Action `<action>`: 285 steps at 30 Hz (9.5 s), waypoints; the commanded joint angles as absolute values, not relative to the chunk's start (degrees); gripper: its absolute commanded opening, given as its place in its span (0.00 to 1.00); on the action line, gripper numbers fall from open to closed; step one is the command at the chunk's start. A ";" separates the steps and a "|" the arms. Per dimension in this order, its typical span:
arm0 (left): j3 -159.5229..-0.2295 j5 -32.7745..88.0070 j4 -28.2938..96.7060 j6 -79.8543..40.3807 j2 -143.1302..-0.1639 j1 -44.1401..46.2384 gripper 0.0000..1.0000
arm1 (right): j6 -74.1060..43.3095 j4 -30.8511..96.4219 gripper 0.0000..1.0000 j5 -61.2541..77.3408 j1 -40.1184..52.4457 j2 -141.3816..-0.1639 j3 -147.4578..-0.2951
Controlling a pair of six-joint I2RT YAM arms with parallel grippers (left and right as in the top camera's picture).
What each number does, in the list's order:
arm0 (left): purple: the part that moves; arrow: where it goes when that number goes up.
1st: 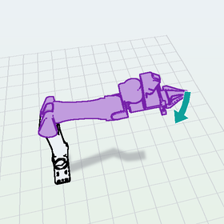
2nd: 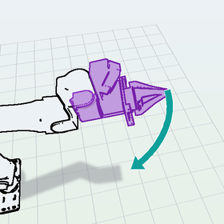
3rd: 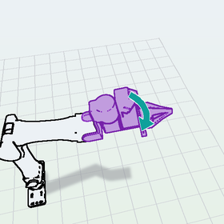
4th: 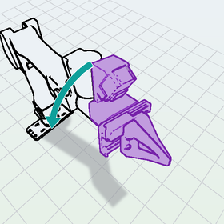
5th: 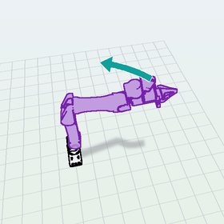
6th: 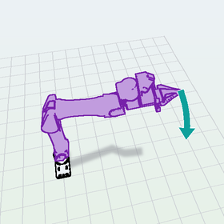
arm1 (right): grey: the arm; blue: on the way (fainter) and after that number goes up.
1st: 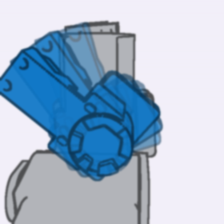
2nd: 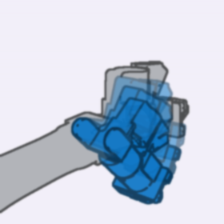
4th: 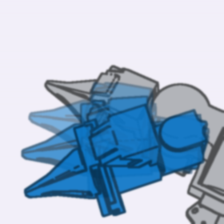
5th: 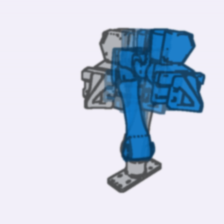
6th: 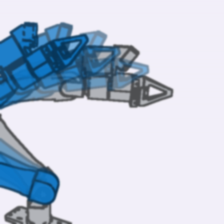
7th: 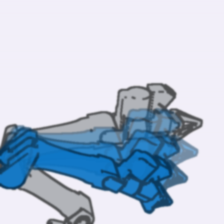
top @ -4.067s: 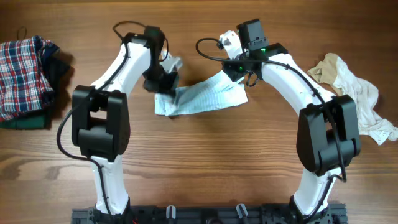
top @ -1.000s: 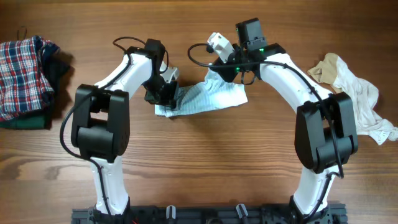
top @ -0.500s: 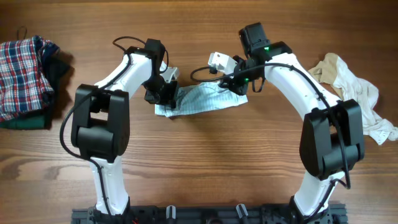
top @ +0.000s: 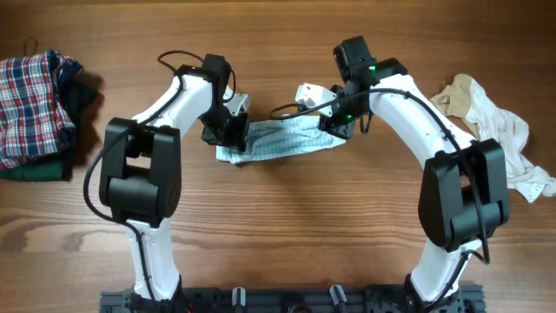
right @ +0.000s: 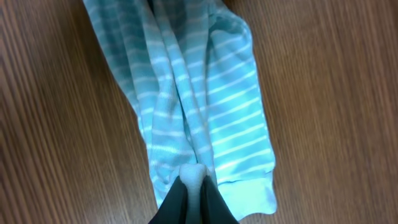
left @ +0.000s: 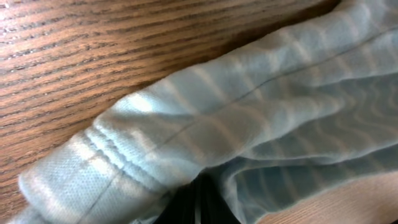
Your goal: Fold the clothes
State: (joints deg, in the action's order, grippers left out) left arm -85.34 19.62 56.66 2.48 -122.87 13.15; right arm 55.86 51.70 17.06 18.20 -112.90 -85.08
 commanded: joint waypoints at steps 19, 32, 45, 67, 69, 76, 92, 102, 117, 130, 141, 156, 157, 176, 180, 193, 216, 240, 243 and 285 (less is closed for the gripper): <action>-84.64 15.79 59.59 8.82 -121.86 13.23 0.04 | 25.21 36.95 0.63 7.27 17.93 -112.16 -79.99; -89.27 16.05 60.20 8.78 -121.80 13.23 0.06 | 0.01 48.82 0.32 14.66 17.93 -106.21 -80.03; -89.27 16.05 60.90 8.75 -121.80 13.23 0.07 | -19.75 57.06 0.40 7.25 17.93 -106.52 -79.72; -89.27 16.03 60.88 8.75 -121.80 13.23 0.10 | -30.20 42.72 0.35 7.07 17.93 -106.63 -70.89; -89.27 16.03 60.88 8.78 -121.80 13.23 0.10 | -31.27 42.87 0.35 7.07 17.93 -106.63 -70.78; -89.27 16.01 60.84 8.78 -121.82 13.23 0.11 | -33.28 43.35 0.31 7.05 17.93 -106.63 -70.74; -89.27 16.01 60.64 8.78 -121.82 13.23 0.11 | -38.61 36.69 0.23 9.04 17.93 -106.59 -67.61; -89.27 16.01 60.62 8.78 -121.82 13.23 0.11 | -34.87 40.42 0.04 10.55 17.91 -103.96 -72.27; -89.27 15.99 60.69 8.78 -121.82 13.23 0.08 | -26.98 36.45 0.04 3.84 17.93 -102.08 -72.62; -89.27 15.97 60.71 8.80 -121.82 13.23 0.08 | -26.94 37.01 0.04 3.86 17.93 -108.75 -71.61; -91.29 15.57 60.58 8.56 -121.69 13.23 0.11 | -14.79 40.07 0.64 0.21 17.93 -106.80 -76.60; -96.53 18.70 62.17 -3.57 -117.12 20.84 0.12 | -1.48 38.79 0.04 11.09 18.00 -109.01 -78.26; -96.53 16.64 62.24 -6.11 -117.12 21.34 0.11 | -1.45 38.15 0.04 11.07 18.00 -110.45 -78.26; -89.23 12.34 61.01 -28.93 -117.12 22.98 0.54 | -1.65 34.52 0.04 10.41 17.98 -116.81 -78.26; -89.23 7.53 60.86 -14.20 -117.12 23.14 0.53 | -1.63 34.52 0.04 10.41 17.98 -116.81 -78.26; -89.19 9.17 60.88 26.55 -117.12 23.14 0.25 | -1.63 33.80 0.04 10.41 17.98 -116.81 -78.26; -81.69 7.11 55.37 26.37 -117.10 23.14 0.04 | -1.65 33.50 0.04 10.41 17.98 -116.81 -78.26; -89.71 8.51 64.90 16.67 -113.14 20.38 0.55 | -1.61 33.85 0.04 10.39 17.98 -116.81 -78.26; -89.69 8.54 63.20 6.04 -113.21 14.76 0.53 | -1.63 33.85 0.04 10.39 17.98 -116.81 -78.26; -75.02 10.70 41.08 -9.41 -113.23 9.65 0.04 | -1.63 34.22 0.04 10.41 17.98 -116.81 -78.26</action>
State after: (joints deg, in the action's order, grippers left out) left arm -75.37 11.84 41.47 -9.52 -114.30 9.85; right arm -2.46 34.04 10.26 18.17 -115.94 -77.49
